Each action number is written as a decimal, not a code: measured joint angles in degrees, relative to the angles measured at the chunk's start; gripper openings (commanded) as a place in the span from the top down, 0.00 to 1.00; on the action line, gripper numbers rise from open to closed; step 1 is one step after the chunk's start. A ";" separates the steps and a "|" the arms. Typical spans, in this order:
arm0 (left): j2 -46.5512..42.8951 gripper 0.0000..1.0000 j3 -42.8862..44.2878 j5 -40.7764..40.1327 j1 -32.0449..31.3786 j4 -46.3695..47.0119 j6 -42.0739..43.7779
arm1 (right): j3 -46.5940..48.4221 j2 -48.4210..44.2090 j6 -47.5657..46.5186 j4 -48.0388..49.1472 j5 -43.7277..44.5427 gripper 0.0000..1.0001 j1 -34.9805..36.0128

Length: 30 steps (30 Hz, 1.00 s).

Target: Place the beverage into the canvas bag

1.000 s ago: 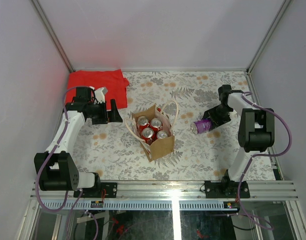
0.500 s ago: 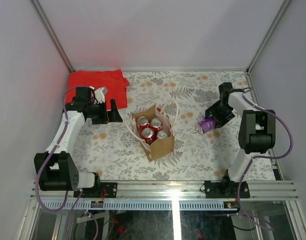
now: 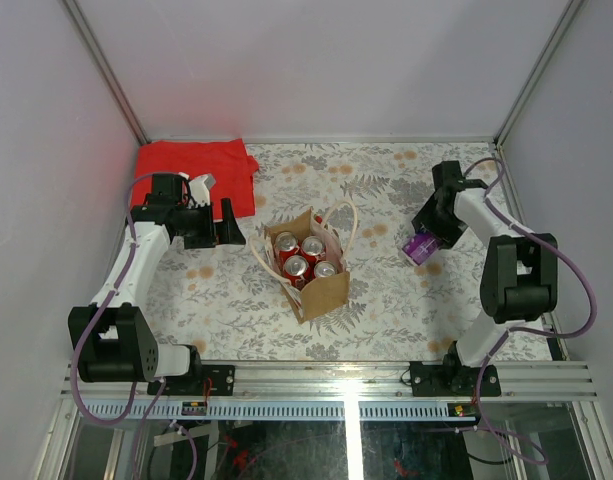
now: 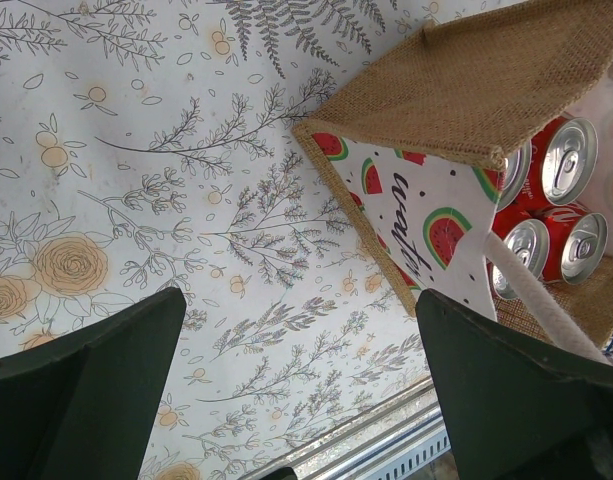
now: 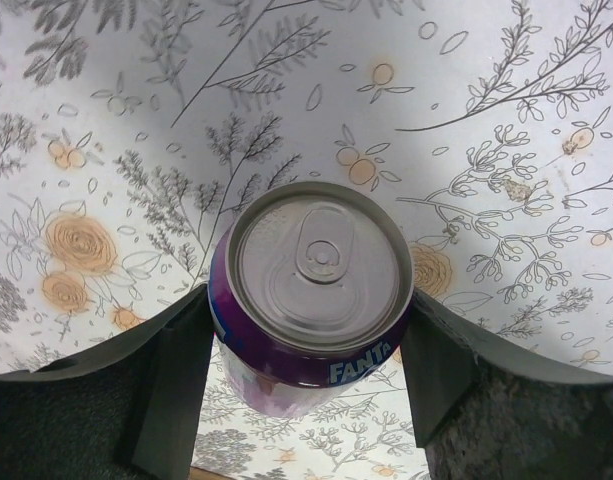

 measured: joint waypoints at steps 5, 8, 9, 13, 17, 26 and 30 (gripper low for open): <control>-0.15 0.00 0.00 0.00 0.00 -0.02 0.00 | -0.09 -2.27 -2.56 0.81 5.55 1.00 5.40; -0.31 0.00 0.00 0.00 0.00 -0.02 0.02 | -0.52 -4.31 -3.48 2.19 8.92 1.00 8.41; -0.33 0.00 0.00 0.00 0.00 -0.02 0.07 | -1.14 -5.29 -3.72 2.97 10.32 1.00 9.46; -0.37 0.00 0.00 0.00 0.00 -0.04 0.44 | -4.90 -10.25 -4.66 5.88 16.37 1.00 13.09; -0.37 0.00 0.00 0.00 0.00 -0.09 0.61 | -9.75 -14.84 -6.58 9.92 23.63 1.00 16.59; -0.37 0.00 0.02 -0.79 0.00 -1.57 2.14 | -20.61 -20.28 -13.03 23.17 35.58 1.00 21.42; -0.13 0.00 0.04 -1.53 0.00 -3.02 3.06 | -26.32 -22.10 -16.04 31.28 40.33 1.00 23.04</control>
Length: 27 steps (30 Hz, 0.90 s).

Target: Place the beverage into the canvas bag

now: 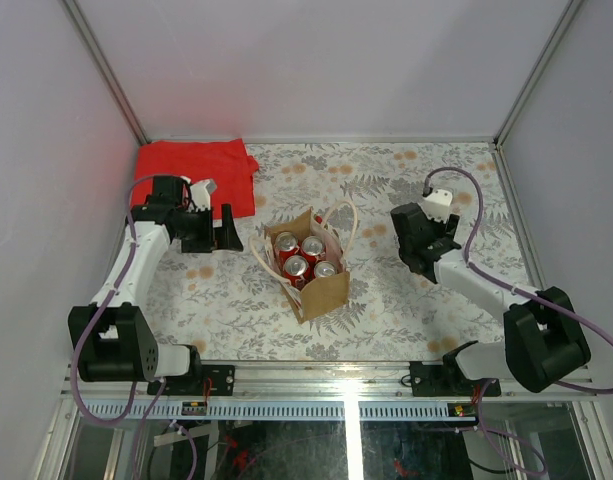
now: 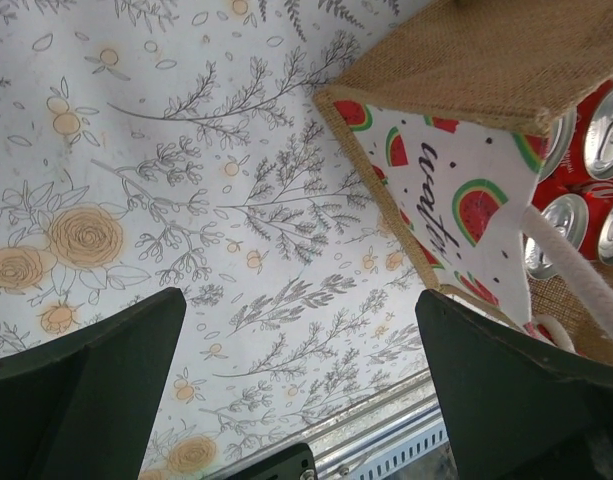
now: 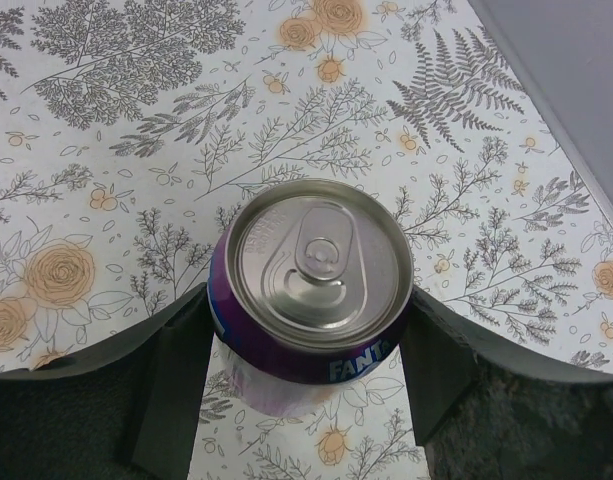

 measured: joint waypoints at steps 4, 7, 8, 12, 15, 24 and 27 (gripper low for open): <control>1.38 0.00 0.72 -1.09 0.00 -1.90 0.94 | -5.86 -0.09 -4.70 10.78 3.65 1.00 2.01; 2.38 0.00 1.42 -1.57 0.00 -2.80 1.44 | -8.90 0.87 -8.26 17.88 5.57 1.00 3.06; 2.69 0.00 1.62 -1.84 0.00 -3.08 1.64 | -9.66 1.42 -9.55 20.46 6.08 1.00 3.21; 3.63 0.00 1.66 -2.49 0.00 -3.87 2.27 | -11.54 4.09 -13.09 29.88 7.50 1.00 3.61; 4.79 0.00 1.66 -3.02 0.00 -4.31 2.73 | -11.72 7.06 -14.25 35.76 8.35 1.00 3.87; 8.96 0.00 2.67 -3.56 -0.26 -4.33 2.86 | -12.96 14.97 -14.36 47.34 10.19 1.00 5.35; 10.21 0.00 3.67 -3.56 -0.76 -4.24 2.84 | -12.96 15.67 -13.75 48.54 10.36 0.96 5.35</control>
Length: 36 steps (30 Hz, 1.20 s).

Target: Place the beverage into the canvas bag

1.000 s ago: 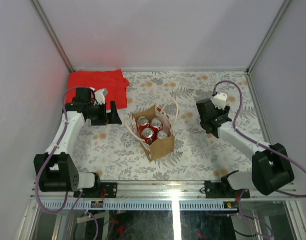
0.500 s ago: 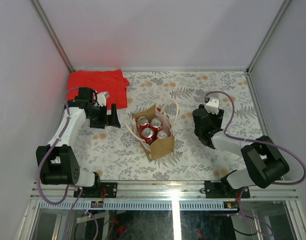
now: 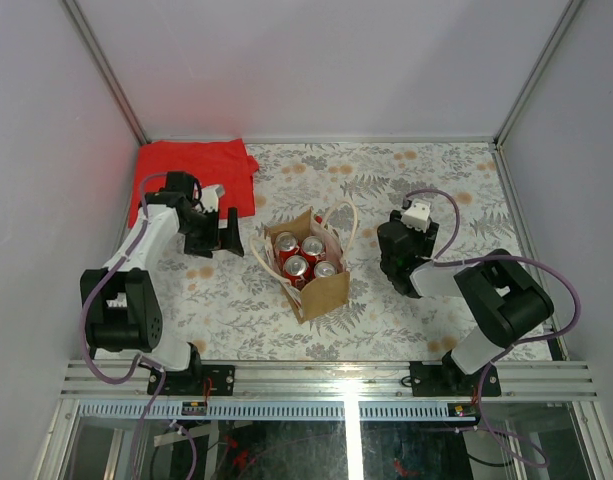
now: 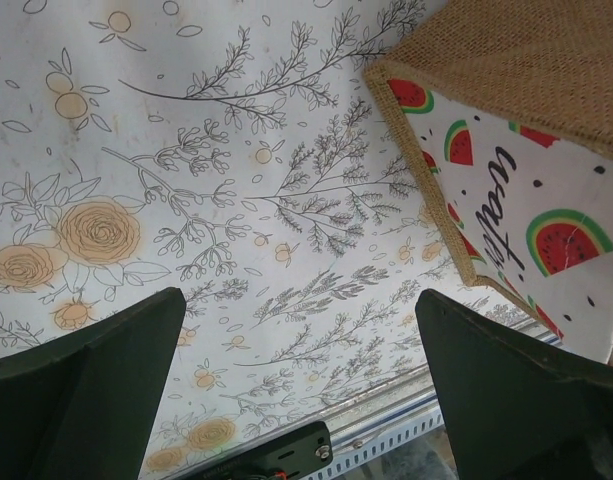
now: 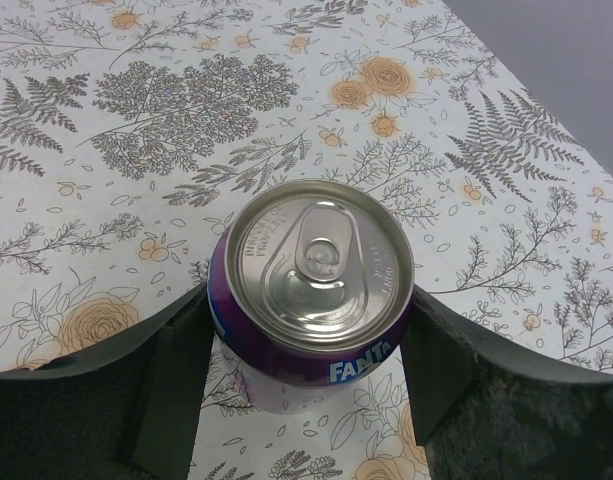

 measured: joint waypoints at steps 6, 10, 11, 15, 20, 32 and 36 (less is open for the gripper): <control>0.39 0.00 0.85 0.00 -0.76 0.04 -0.07 | 0.28 0.07 2.95 -0.81 -0.04 0.60 0.00; 0.37 0.00 0.85 -0.02 -0.94 0.02 -0.11 | 1.36 0.07 5.16 -3.06 -0.13 0.37 0.00; 0.37 0.00 0.85 -0.04 -1.05 0.02 -0.11 | 1.49 0.07 5.60 -3.45 -0.11 0.36 0.00; 0.15 0.00 0.74 -0.09 -1.07 0.00 -0.09 | 1.99 -0.35 7.17 -5.57 -0.15 0.34 0.00; -0.15 0.00 0.63 -0.09 -1.09 0.02 -0.17 | 1.97 -1.88 9.27 -8.59 -0.96 0.18 0.00; -1.49 0.00 0.33 -0.04 -1.51 0.07 -1.03 | 2.16 -2.89 13.53 -18.53 -4.96 0.01 0.07; -1.99 0.00 0.13 -0.04 -1.77 0.09 -1.22 | 4.74 -3.87 13.94 -24.02 -6.82 0.01 0.07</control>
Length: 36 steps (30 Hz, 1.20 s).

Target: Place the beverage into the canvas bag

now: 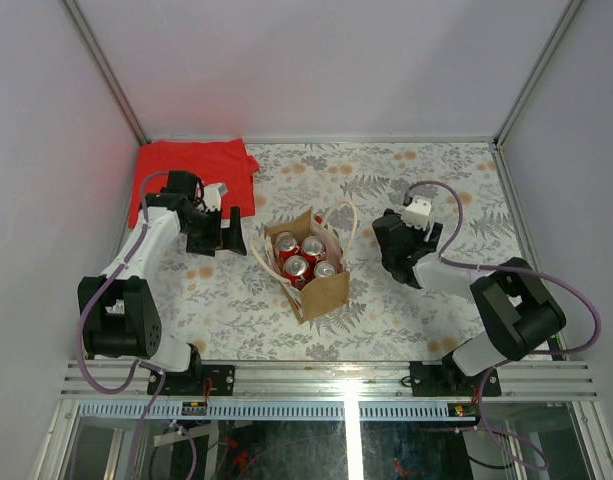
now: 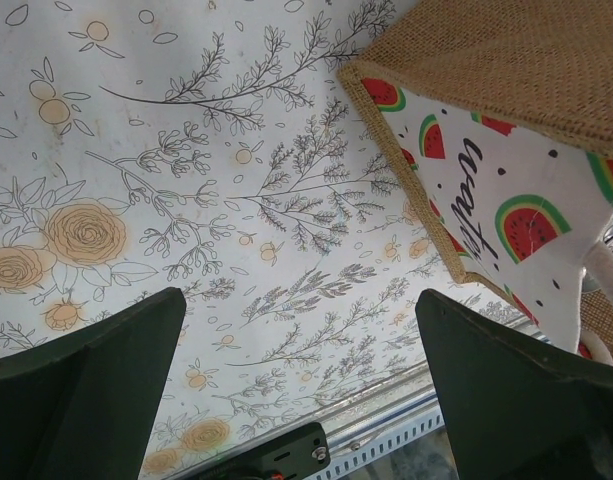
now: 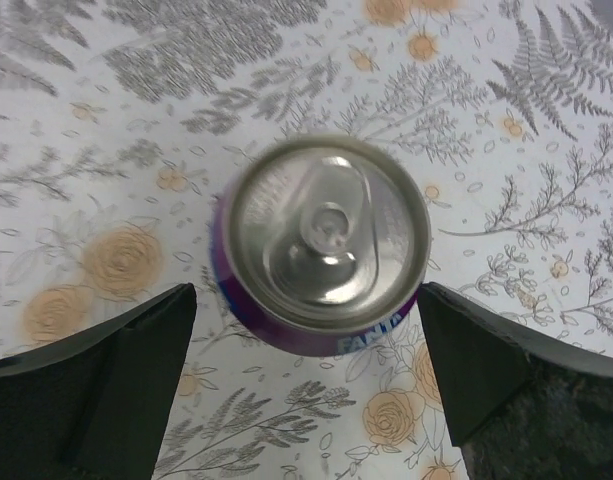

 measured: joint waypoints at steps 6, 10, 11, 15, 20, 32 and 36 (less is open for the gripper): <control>-0.02 0.00 0.02 0.15 -0.04 0.26 -0.52 | 11.17 -4.92 1.75 -15.28 -4.68 0.01 -0.04; 0.00 0.00 0.35 0.33 -0.07 0.50 -1.11 | 28.30 -4.83 2.14 -31.95 -13.77 0.00 -2.49; 0.00 0.00 0.66 0.33 -0.07 0.52 -1.20 | 35.15 -3.80 2.12 -37.68 -17.11 0.00 -4.66; -0.02 0.00 1.88 0.39 -0.04 1.25 -1.51 | 56.50 1.90 0.24 -51.23 -23.06 0.00 -12.39; -0.02 0.00 2.32 0.66 -0.04 1.53 -1.57 | 74.31 11.26 -4.13 -67.49 -29.49 0.09 -18.93; -3.80 0.00 2.23 1.18 -0.07 1.84 -1.57 | 65.07 20.22 -10.27 -81.13 -47.30 0.07 -22.56; -5.55 0.00 0.74 1.25 -0.04 1.90 -1.57 | 63.06 20.15 -10.54 -80.17 -50.60 0.06 -22.56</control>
